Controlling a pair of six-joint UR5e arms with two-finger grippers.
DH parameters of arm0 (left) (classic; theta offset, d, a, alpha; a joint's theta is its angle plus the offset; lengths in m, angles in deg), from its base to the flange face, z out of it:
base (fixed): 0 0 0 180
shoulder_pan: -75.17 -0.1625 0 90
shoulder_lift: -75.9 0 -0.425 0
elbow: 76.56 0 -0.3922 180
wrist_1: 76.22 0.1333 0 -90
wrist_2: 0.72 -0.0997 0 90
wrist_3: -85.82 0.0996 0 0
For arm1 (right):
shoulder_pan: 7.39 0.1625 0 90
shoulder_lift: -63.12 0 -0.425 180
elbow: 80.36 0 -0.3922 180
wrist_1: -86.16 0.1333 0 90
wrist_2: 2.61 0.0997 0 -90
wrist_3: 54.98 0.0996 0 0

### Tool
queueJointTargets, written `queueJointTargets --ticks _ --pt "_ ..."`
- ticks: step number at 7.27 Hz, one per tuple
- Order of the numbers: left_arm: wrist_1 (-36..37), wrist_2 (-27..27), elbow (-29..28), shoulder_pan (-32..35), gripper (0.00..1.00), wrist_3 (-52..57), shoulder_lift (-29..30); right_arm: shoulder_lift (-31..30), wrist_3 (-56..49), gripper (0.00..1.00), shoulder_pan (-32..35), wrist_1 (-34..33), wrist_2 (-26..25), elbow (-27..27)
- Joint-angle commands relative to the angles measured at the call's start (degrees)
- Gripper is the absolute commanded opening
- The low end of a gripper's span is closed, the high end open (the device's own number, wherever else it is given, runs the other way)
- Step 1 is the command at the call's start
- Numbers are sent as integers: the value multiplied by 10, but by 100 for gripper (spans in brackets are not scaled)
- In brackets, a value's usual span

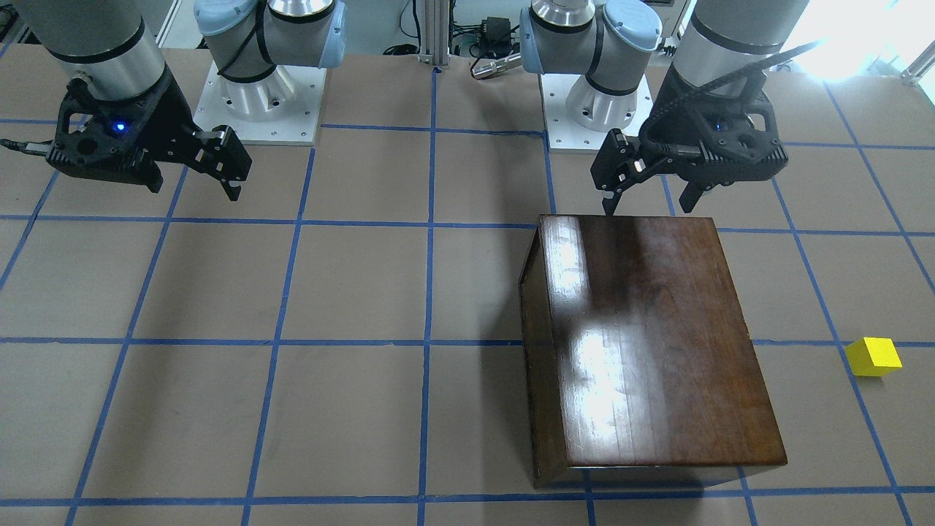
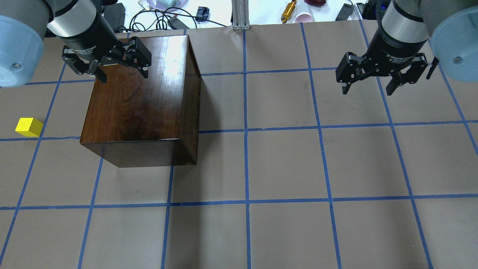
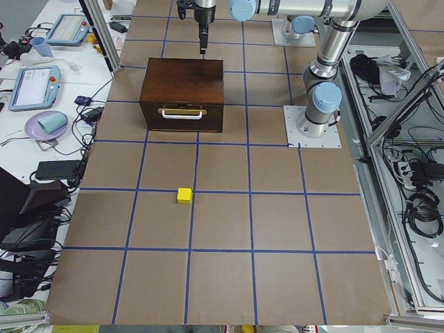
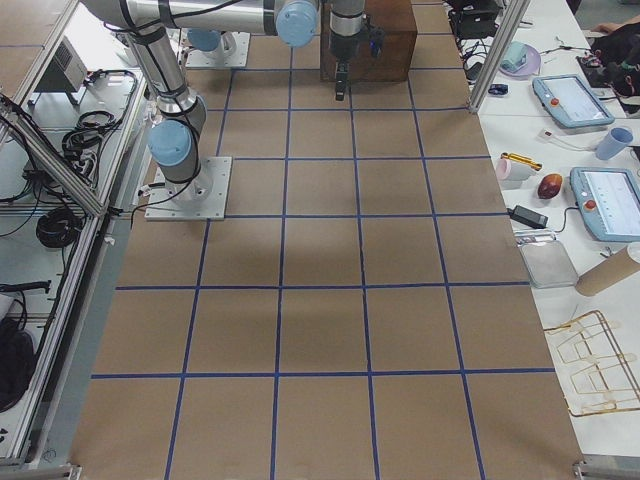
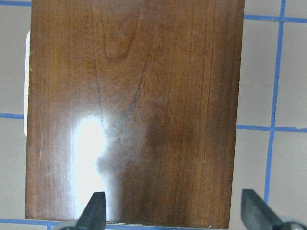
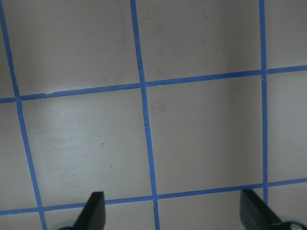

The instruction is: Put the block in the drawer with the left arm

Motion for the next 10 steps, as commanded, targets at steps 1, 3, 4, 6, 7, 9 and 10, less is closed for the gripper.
queueJointTargets --ticks 1,3,4,6,7,9,10 --pt "0 0 -1 -1 100 0 1 0 0 100 0 0 0 0" --pt "0 0 -1 -1 100 3 0 0 0 100 0 0 0 0" --pt "0 1 -1 -2 100 3 1 0 0 100 0 0 0 0" --pt "0 3 -3 -4 100 8 1 0 0 100 0 0 -1 0" --pt "1 2 -3 -5 100 9 1 0 0 100 0 0 -1 0" --pt "1 2 -3 -21 100 26 11 0 0 100 0 0 0 0" --pt "-1 2 -1 -54 100 37 13 0 0 100 0 0 0 0"
